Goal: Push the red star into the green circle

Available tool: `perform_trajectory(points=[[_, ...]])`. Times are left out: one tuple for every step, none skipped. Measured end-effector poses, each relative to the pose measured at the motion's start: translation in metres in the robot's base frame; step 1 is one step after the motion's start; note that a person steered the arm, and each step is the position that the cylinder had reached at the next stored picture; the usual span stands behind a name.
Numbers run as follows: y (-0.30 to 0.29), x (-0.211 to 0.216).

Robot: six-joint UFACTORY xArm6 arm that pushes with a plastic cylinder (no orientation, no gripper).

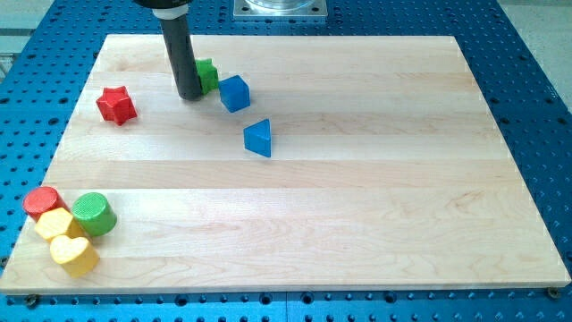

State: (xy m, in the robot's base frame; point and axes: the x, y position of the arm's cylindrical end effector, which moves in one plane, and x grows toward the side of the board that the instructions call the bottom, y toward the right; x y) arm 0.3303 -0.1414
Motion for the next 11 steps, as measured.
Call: perform_trajectory(points=[[-0.028,0.000],[-0.059,-0.001],[-0.100,-0.001],[-0.113,0.016],[-0.129,0.067],[-0.121,0.082],[-0.118,0.032],[-0.105,0.024],[-0.071,0.072],[-0.064,0.096],[-0.053,0.080]])
